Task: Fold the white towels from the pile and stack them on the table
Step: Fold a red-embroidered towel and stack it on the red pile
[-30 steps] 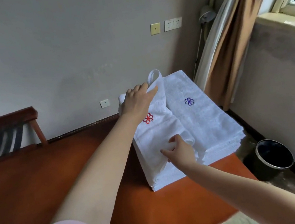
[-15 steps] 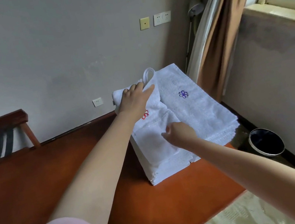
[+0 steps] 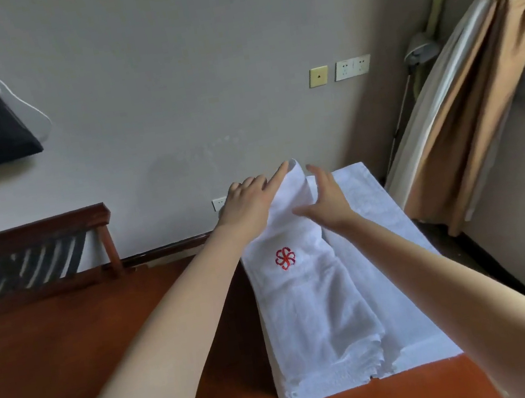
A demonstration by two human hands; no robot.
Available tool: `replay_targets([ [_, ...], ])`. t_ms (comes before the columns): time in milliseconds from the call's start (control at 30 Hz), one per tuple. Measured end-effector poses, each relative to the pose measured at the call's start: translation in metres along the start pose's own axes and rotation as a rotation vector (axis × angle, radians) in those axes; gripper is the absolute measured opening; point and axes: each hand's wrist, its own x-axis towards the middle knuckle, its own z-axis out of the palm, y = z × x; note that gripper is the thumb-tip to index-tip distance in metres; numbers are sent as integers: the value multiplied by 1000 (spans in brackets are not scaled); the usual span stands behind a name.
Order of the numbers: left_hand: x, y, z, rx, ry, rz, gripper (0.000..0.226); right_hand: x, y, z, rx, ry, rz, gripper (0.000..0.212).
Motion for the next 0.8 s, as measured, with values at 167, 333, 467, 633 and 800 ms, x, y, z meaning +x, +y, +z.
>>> replay_targets([
  [167, 29, -23, 19, -31, -27, -27, 91, 55, 11, 6, 243, -271, 124, 56],
  [333, 64, -51, 53, -93, -99, -92, 79, 96, 35, 29, 272, -252, 180, 33],
  [467, 93, -68, 86, -167, -173, -134, 76, 118, 57, 54, 162, -123, 216, 38],
  [633, 122, -77, 130, -236, -378, -127, 65, 124, 76, 85, -338, 53, 172, 21],
  [800, 135, -79, 165, -191, -525, -157, 45, 131, 94, 100, -612, 27, 132, 35],
])
